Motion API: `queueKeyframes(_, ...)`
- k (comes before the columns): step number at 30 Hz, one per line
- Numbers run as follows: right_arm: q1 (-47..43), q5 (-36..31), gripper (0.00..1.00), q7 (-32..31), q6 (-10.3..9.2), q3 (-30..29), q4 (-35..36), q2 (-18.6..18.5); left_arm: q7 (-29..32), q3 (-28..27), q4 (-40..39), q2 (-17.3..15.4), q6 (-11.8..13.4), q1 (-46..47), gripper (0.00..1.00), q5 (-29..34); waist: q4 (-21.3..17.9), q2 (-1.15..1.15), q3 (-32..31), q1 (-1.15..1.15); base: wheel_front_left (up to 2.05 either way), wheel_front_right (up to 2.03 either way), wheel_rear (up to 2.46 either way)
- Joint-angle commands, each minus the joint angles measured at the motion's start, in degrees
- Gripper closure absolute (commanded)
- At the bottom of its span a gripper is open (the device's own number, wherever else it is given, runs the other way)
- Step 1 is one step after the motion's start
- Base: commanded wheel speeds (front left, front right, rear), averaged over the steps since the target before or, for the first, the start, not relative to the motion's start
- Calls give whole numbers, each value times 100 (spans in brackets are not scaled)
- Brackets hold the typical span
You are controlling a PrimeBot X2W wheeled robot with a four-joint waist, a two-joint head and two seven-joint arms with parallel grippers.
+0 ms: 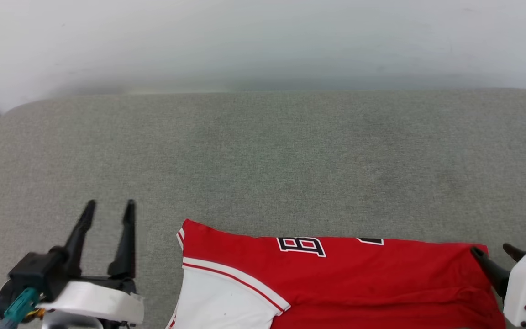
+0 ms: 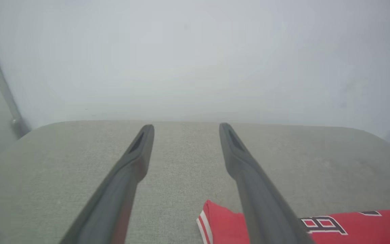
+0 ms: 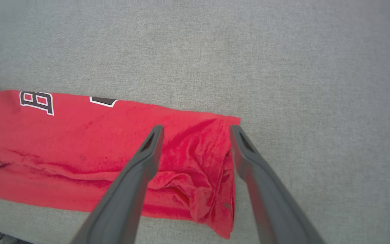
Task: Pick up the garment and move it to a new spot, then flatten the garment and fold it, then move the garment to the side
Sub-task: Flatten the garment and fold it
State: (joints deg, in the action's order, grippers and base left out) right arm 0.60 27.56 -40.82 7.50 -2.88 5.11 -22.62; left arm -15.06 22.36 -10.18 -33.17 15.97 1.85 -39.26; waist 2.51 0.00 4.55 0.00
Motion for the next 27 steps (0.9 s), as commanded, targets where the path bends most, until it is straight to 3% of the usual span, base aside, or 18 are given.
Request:
queueKeyframes(1,-100,-60,0,42,-2,-95,32,146,-10,-214,-38,183,-51,-202,0,167,6,0,18,0,0,0,0)
queueKeyframes(7,-333,-325,0,190,-2,-597,-85,636,-12,-1390,-180,1214,-660,-710,0,969,47,0,102,0,0,0,0)
queueKeyframes(12,-329,-498,0,328,-2,-957,-432,940,-12,-1811,-36,1719,-1251,-831,0,1525,121,0,216,0,0,0,0)
queueKeyframes(20,-73,-643,0,398,-2,-1211,-1289,1120,-13,-2237,239,2197,-1948,-610,0,1991,295,0,504,0,0,0,0)
queueKeyframes(27,-111,-651,0,453,-2,-1106,-2036,1325,-13,-2403,400,2426,-2212,-537,0,2255,420,0,583,0,0,0,0)
